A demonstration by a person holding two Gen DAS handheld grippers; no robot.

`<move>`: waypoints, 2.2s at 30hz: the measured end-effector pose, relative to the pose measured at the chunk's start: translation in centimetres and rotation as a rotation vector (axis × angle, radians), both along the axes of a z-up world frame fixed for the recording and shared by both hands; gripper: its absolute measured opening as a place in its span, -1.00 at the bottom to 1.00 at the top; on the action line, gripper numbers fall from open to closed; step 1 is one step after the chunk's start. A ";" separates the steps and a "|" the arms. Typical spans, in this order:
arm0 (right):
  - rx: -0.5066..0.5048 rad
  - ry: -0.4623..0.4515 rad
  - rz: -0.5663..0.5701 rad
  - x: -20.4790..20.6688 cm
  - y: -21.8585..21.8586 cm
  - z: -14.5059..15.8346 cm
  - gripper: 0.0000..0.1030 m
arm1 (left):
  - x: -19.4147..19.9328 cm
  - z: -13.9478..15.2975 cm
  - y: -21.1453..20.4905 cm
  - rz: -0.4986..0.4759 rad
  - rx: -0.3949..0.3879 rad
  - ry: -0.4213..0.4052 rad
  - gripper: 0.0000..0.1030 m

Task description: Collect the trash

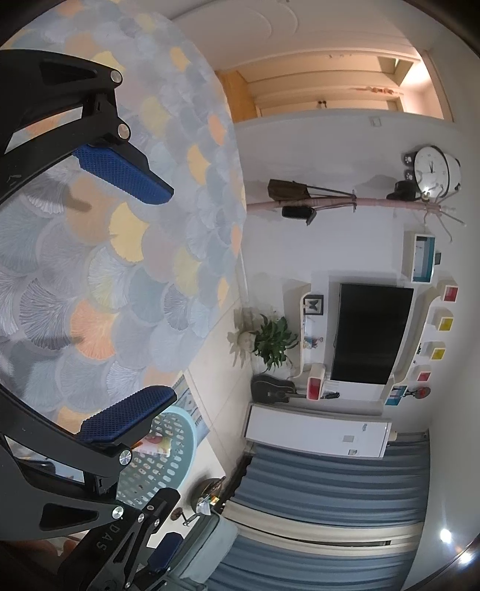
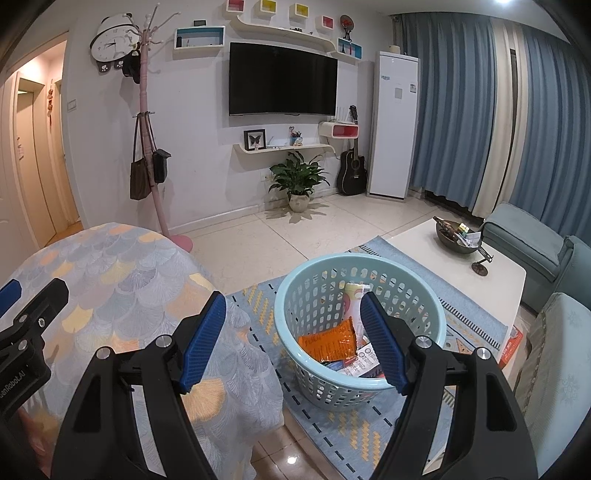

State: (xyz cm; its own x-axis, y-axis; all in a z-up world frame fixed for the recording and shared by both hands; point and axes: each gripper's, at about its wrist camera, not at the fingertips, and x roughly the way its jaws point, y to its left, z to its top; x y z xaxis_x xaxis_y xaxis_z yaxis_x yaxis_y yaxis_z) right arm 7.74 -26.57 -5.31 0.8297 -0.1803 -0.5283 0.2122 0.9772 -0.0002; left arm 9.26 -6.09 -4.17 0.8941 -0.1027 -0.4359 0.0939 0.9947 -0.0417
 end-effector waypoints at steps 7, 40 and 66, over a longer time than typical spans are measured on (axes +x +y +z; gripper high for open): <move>0.004 -0.010 0.005 -0.1 0.0 0.1 0.39 | 0.3 -0.4 0.0 -0.014 -0.016 0.030 0.86; 0.006 -0.023 0.011 -0.4 0.2 0.6 0.39 | 0.2 -0.6 -0.4 -0.026 -0.025 0.045 0.86; -0.002 -0.028 0.007 -0.4 0.3 1.4 0.39 | -0.7 1.0 -1.5 0.041 0.029 0.002 0.86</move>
State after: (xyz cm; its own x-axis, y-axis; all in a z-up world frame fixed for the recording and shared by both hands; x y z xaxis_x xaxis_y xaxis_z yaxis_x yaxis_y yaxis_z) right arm 7.37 -26.28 -3.95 0.8455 -0.1759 -0.5041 0.2056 0.9786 0.0034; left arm 8.59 -7.62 -3.18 0.8965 -0.0534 -0.4398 0.0533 0.9985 -0.0126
